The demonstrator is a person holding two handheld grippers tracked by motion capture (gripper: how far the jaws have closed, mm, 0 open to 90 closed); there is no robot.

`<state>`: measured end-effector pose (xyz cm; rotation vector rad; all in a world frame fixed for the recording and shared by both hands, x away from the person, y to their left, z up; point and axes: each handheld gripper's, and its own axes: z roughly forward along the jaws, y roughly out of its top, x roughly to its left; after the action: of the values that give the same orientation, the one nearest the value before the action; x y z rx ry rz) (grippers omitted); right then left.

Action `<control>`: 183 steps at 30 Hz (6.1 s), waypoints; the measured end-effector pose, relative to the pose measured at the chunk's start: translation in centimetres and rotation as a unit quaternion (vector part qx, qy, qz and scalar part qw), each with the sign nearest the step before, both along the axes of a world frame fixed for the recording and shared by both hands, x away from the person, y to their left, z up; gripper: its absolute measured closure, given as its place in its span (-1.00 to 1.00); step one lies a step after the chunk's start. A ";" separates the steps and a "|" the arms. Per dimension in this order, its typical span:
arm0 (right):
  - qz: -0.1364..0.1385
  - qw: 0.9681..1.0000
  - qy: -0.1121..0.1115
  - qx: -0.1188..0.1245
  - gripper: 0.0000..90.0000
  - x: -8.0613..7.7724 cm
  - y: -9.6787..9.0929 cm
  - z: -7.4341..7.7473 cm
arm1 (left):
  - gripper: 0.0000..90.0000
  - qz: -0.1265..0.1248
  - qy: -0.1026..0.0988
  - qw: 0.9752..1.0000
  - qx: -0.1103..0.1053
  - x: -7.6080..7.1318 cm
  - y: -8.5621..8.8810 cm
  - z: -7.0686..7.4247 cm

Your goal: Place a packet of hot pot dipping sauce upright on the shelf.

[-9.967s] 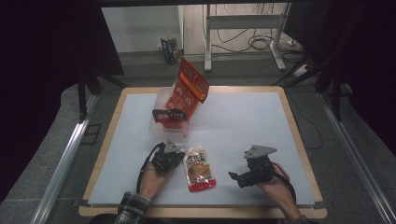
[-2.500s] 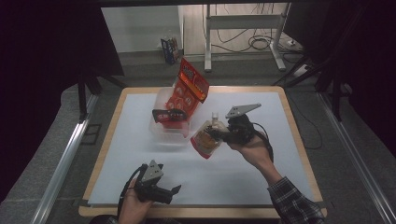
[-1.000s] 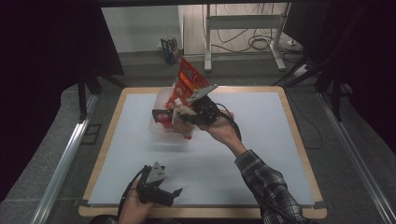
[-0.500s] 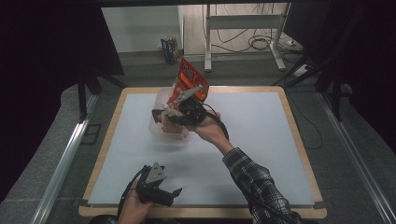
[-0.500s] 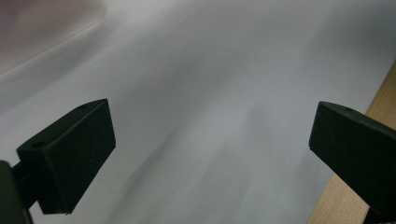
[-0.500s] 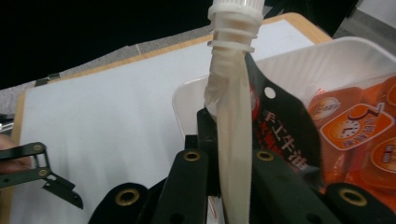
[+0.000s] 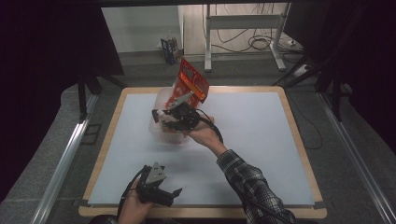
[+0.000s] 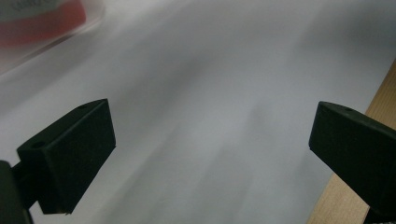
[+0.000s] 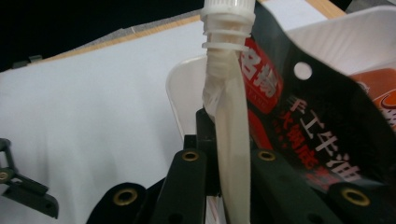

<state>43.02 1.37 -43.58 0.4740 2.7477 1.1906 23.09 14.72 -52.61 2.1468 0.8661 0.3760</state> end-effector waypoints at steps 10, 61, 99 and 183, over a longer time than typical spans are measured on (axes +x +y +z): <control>-0.002 1.000 -0.021 0.000 0.31 -0.3 0.0 0.2 | -0.99 -0.001 0.001 1.000 0.003 0.0 -0.1 0.0; -0.046 0.998 0.005 0.031 -0.90 -2.8 -4.9 -0.8 | -0.99 -0.008 0.004 1.000 0.009 0.0 -0.3 -0.3; -0.082 0.995 -0.007 0.048 -1.00 -5.8 -11.6 -1.9 | -1.00 -0.016 -0.009 1.000 -0.002 -0.1 -0.2 0.0; -0.239 0.970 -0.039 0.001 -0.97 -15.8 -27.2 -4.3 | -1.00 -0.045 -0.028 0.999 0.011 -0.4 -0.8 -0.4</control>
<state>27.19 -25.80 -47.90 0.9940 2.3664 1.0560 22.70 13.94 -52.99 2.1758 0.7329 0.3999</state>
